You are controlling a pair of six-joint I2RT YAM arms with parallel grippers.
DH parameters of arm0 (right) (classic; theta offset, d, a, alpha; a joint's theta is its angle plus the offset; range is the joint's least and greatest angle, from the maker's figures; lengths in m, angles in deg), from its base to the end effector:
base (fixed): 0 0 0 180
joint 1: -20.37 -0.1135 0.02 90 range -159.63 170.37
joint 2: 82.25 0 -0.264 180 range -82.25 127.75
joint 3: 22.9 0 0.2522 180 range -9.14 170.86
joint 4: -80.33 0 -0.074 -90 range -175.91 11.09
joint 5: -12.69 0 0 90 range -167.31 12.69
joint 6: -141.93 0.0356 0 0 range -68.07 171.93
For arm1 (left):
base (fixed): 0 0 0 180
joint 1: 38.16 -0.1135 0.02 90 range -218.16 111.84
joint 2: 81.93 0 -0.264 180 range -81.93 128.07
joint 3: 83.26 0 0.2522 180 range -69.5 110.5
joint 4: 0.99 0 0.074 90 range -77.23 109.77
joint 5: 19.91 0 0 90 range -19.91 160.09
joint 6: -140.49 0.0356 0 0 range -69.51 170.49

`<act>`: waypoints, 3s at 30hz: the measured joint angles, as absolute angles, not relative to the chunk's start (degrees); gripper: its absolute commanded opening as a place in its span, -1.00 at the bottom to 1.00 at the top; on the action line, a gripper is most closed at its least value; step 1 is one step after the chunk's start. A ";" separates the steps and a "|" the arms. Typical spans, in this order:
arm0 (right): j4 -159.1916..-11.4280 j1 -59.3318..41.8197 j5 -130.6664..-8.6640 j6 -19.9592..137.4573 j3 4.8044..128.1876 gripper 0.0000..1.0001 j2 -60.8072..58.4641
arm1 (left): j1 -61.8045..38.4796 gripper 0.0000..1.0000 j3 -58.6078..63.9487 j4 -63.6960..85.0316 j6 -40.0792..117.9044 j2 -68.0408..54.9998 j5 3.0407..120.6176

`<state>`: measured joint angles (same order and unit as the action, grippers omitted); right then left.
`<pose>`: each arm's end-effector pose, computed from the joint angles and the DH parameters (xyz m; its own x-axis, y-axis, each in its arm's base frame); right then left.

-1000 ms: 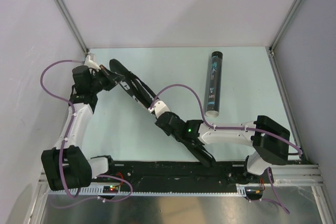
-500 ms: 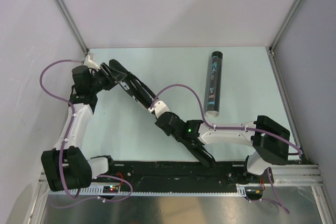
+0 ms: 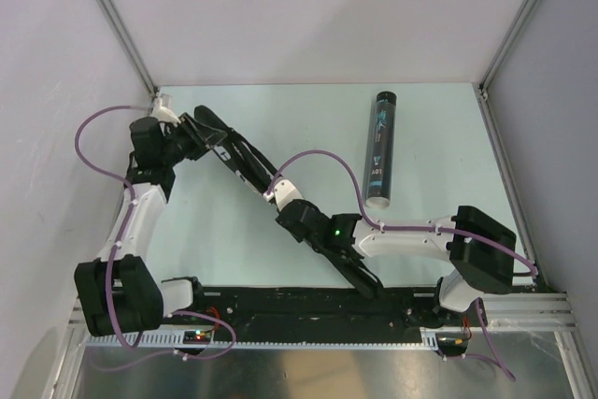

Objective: Pack up the badminton gear

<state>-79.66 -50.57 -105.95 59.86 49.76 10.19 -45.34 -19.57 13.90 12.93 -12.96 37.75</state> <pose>0.1302 0.3247 0.2246 -0.3048 -0.5115 -0.8034 -0.6736 0.7121 -0.1978 0.2743 0.0154 0.3008 -0.5105 -0.5834 -0.6317 0.1027 0.6880 -0.7184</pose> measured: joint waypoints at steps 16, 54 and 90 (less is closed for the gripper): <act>-79.73 -50.57 -105.97 59.88 49.76 -1.00 10.19 | -45.43 -0.99 -20.33 13.22 12.78 -12.04 36.24; -81.48 -48.38 -106.71 60.38 49.86 -1.00 10.19 | -39.94 -0.99 -35.74 13.66 -4.95 -31.38 38.23; -74.16 -47.68 -103.68 60.69 55.26 0.33 8.20 | -18.79 -1.00 -49.66 8.78 -13.95 -40.56 55.61</act>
<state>-74.16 -47.68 -103.68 60.69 55.26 8.20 -18.79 -49.66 8.78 -13.95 -40.56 55.61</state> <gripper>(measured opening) 0.606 0.006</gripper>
